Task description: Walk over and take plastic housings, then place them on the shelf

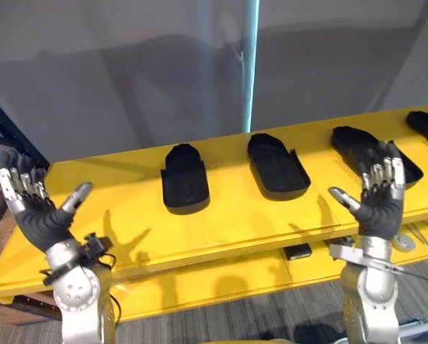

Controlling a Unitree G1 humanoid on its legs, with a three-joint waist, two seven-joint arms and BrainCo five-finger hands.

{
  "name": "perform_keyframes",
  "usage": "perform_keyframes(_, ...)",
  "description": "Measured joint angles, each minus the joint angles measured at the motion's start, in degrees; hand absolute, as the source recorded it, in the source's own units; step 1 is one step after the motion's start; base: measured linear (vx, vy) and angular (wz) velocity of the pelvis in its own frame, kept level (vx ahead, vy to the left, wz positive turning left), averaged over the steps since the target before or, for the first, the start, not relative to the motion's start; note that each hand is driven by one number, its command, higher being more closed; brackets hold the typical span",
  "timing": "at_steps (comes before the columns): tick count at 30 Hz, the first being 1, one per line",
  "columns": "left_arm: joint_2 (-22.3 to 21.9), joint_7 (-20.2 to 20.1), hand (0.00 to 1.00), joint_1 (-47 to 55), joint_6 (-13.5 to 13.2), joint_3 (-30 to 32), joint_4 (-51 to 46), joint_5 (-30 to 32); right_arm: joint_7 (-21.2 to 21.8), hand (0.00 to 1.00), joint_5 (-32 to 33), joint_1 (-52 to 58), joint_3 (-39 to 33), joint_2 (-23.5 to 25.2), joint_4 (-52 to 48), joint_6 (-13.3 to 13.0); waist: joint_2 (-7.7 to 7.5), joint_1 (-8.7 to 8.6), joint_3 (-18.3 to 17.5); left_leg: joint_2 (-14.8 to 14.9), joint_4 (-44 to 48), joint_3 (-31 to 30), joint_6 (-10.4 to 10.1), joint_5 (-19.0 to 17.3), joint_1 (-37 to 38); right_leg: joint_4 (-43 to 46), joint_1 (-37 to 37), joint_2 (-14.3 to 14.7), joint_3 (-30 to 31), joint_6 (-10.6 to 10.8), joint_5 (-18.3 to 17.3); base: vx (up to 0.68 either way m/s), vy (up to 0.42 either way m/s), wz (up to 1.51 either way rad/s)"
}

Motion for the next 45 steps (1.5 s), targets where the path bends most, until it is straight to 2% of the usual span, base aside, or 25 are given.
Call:
perform_keyframes(5,0.2,-2.42,0.0,-2.3,-2.92,-7.59,0.64,-2.92,-2.76,0.0,-0.78,5.03,-4.48,2.66,-0.63,-0.06,0.15,-2.37,-0.24,0.44,0.2,5.17,-0.12,0.01,-0.9,0.24,-4.05,0.34,2.89,0.98,1.11,0.01,0.016,-0.5)
perform_keyframes(7,0.4,-1.95,0.0,-4.48,-3.03,-8.25,2.25,-2.32,-2.67,0.0,-1.48,6.14,-5.37,3.07,-0.64,-0.07,0.36,-3.02,-0.37,0.45,0.29,6.57,-0.27,0.2,-0.99,0.33,-4.93,0.53,4.14,1.15,2.21,0.08,0.009,-0.54)
perform_keyframes(10,1.92,1.65,0.0,-12.07,-2.92,-9.23,6.53,-0.15,0.4,0.0,-3.05,7.43,-5.85,3.97,-0.97,-1.6,-0.23,-5.8,0.14,1.35,2.3,10.99,-1.0,-1.71,-0.57,-0.59,-6.11,1.86,8.57,0.88,3.98,0.06,0.003,-0.75)
perform_keyframes(11,3.08,3.75,0.0,-14.11,-2.58,-9.5,6.71,2.28,2.74,0.0,-3.24,7.56,-4.68,3.86,-1.18,-2.99,-0.31,-5.76,0.2,1.68,5.92,10.66,-0.67,-4.47,-0.99,-0.51,-6.54,2.64,11.43,0.9,4.1,0.09,0.004,-1.32)
perform_keyframes(12,2.98,6.33,0.0,-14.36,-2.5,-8.54,6.24,3.72,4.65,0.0,-3.12,5.83,-2.59,3.0,-1.14,-3.53,0.01,-4.16,0.83,1.83,11.96,4.29,1.08,-8.7,-2.57,-0.18,-7.26,3.56,15.54,0.91,4.12,0.06,0.012,-1.47)
perform_keyframes(13,2.83,7.34,0.0,-14.12,-2.35,-7.92,6.07,4.49,5.41,0.0,-3.1,4.72,-1.45,2.22,-1.06,-3.62,0.23,-3.44,1.29,1.79,14.29,1.15,1.5,-10.58,-3.21,-0.1,-7.76,4.11,17.55,1.21,4.11,-0.01,0.067,-1.64)
perform_keyframes(15,2.48,9.25,0.0,-11.91,-0.82,-6.74,4.84,5.08,7.05,0.0,-3.2,0.65,3.03,-1.43,-0.51,-4.04,3.53,-1.95,3.5,1.57,19.53,-8.11,1.0,-18.07,-4.23,0.11,-8.28,6.02,21.44,1.41,4.24,-0.1,0.191,-1.17)
perform_keyframes(18,2.46,8.76,0.0,-6.82,-0.66,-4.26,3.65,5.0,5.12,0.0,-3.2,-0.04,7.05,-1.96,1.08,-3.85,3.06,-1.14,3.85,-0.49,22.54,-7.07,2.64,-19.79,-5.74,1.84,-9.99,4.9,23.27,2.32,4.3,-0.08,0.229,-0.37)
perform_keyframes(22,2.8,7.44,0.0,-6.8,-3.71,0.06,2.75,4.29,2.55,0.0,-2.62,-0.17,7.35,-1.98,2.59,-2.53,0.71,0.63,5.97,-2.57,26.31,-7.45,3.05,-20.06,-8.34,5.72,-13.12,3.94,23.53,3.58,3.43,-0.02,0.12,0.01)
perform_keyframes(26,3.26,6.2,0.0,-8.34,-4.81,-2.32,0.8,4.22,1.53,0.0,-2.49,2.66,7.48,-0.43,2.84,-2.69,0.25,0.47,7.38,-4.37,29.5,-9.43,4.58,-21.69,-8.02,8.42,-14.03,4.14,24.18,4.95,4.33,-0.03,0.068,-0.35)
perform_keyframes(28,3.93,6.92,0.0,-9.25,-5.07,-3.64,0.62,4.92,2.77,0.0,-1.11,4.86,8.53,0.97,2.79,-3.57,-0.28,0.82,8.18,-4.41,30.61,-6.16,5.42,-22.86,-7.49,8.14,-14.08,4.18,23.31,5.32,6.65,-0.12,0.058,-0.88)
perform_keyframes(29,4.72,7.96,0.0,-8.72,-5.05,-3.43,0.33,5.04,3.95,0.0,-1.1,4.99,9.43,1.4,2.72,-3.78,-0.12,1.13,8.79,-3.09,30.27,-3.0,6.39,-22.47,-7.08,4.28,-13.66,4.25,22.08,4.89,12.14,-0.21,0.023,-1.2)
perform_keyframes(30,4.85,8.72,0.0,-8.92,-5.03,-3.09,0.31,4.99,4.63,0.0,-1.18,4.72,10.66,1.93,2.52,-4.66,0.01,1.02,9.06,-2.49,29.27,-0.56,6.99,-21.39,-7.54,3.71,-14.26,4.14,17.9,3.8,14.2,-0.23,0.022,-1.07)
perform_keyframes(31,5.07,8.85,0.0,-9.03,-5.02,-3.07,0.31,4.99,4.66,0.0,-1.18,4.64,11.26,1.88,2.29,-4.99,-0.17,0.87,8.92,-2.26,28.77,0.08,7.1,-20.64,-7.97,7.97,-15.26,4.17,15.53,1.79,10.5,-0.15,0.003,-0.76)
perform_keyframes(32,4.83,8.68,0.0,-8.83,-4.99,-3.09,0.28,5.01,4.61,0.0,-1.34,3.92,12.55,1.92,1.42,-5.14,0.0,1.33,8.99,-1.62,26.71,1.54,7.15,-18.51,-7.87,18.27,-16.66,3.56,12.17,-0.49,1.88,-0.06,0.012,-0.43)
perform_keyframes(33,4.82,8.54,0.0,-8.81,-4.77,-3.0,0.3,5.0,4.44,0.0,-1.38,3.38,12.79,1.98,1.36,-5.16,0.01,1.5,8.98,-1.23,26.21,1.74,7.01,-17.83,-7.94,21.69,-16.68,2.95,10.78,-0.86,-0.42,-0.09,-0.019,-0.46)
perform_keyframes(35,4.95,7.81,0.0,-8.14,-3.05,-1.69,0.3,5.22,2.68,0.0,-1.35,0.19,13.79,2.13,2.49,-4.65,0.01,2.76,8.98,1.05,25.26,3.74,5.68,-16.21,-8.14,31.75,-16.05,-1.78,5.67,-3.86,-6.34,-0.09,-0.108,-0.55)
perform_keyframes(36,4.97,7.66,0.0,-7.43,-2.49,-0.71,0.32,5.36,2.14,0.0,-1.46,-0.95,14.24,2.23,3.19,-4.4,0.05,3.07,9.0,1.93,25.26,4.53,5.3,-16.0,-8.09,33.33,-15.69,-3.34,4.46,-4.07,-6.79,-0.08,-0.235,-0.82)
perform_keyframes(39,4.98,6.6,0.0,-3.62,-1.56,3.35,0.46,4.6,-0.75,0.0,-3.89,-5.08,16.12,3.53,8.93,-3.48,-0.52,5.0,8.64,6.2,25.13,7.82,2.17,-14.24,-8.11,34.51,-14.94,-12.21,0.96,-4.6,-6.39,-0.05,-0.308,-0.74)
perform_keyframes(40,4.99,6.45,0.0,-3.59,-1.34,3.47,0.51,4.31,-1.4,0.0,-4.37,-4.99,16.21,3.82,9.7,-3.19,-0.77,5.3,8.52,6.9,25.05,7.83,1.48,-13.85,-8.13,32.57,-14.12,-13.03,0.71,-4.99,-4.18,-0.03,-0.544,-0.49)
perform_keyframes(41,5.52,6.19,0.0,-3.58,-1.32,3.6,0.53,4.01,-2.47,0.0,-5.61,-4.55,16.31,4.85,11.0,-2.54,-2.49,5.51,7.77,7.74,24.78,7.76,-0.72,-13.09,-8.16,27.88,-12.05,-14.23,0.76,-5.55,6.25,-0.02,-0.485,-0.33)
perform_keyframes(42,5.14,6.1,0.0,-3.65,-1.39,3.34,1.14,3.43,-3.01,0.0,-5.67,-4.59,16.09,4.88,11.74,-2.09,-1.79,5.55,7.71,9.53,23.55,7.31,-2.49,-12.39,-7.92,26.78,-11.35,-12.35,0.21,-1.35,2.98,-0.03,-0.559,-0.51)
perform_keyframes(43,4.06,5.71,0.0,-3.42,-1.38,2.74,1.31,2.45,-3.7,0.0,-5.69,-4.73,15.68,3.96,11.88,-1.77,-0.1,5.49,7.22,11.78,20.78,7.42,-4.5,-10.4,-7.42,25.12,-11.85,-10.02,-0.4,0.68,0.69,0.0,-0.328,-0.52)
perform_keyframes(44,3.95,5.77,0.0,-3.72,-1.4,2.71,1.32,2.29,-3.82,0.0,-5.73,-4.83,15.48,3.48,11.85,-1.77,0.11,5.36,7.35,12.31,19.46,7.72,-5.38,-9.24,-6.81,24.45,-11.87,-9.54,-0.67,1.84,-0.96,-0.01,-0.393,-0.68)
perform_keyframes(45,3.6,6.76,0.0,-4.79,-1.4,2.85,1.6,2.12,-3.43,0.0,-5.7,-4.77,14.54,2.84,11.84,-1.74,0.09,5.21,7.36,13.19,17.96,9.02,-6.78,-7.83,-5.71,23.57,-11.86,-9.17,-2.98,5.01,-4.22,-0.03,-0.383,-0.75)
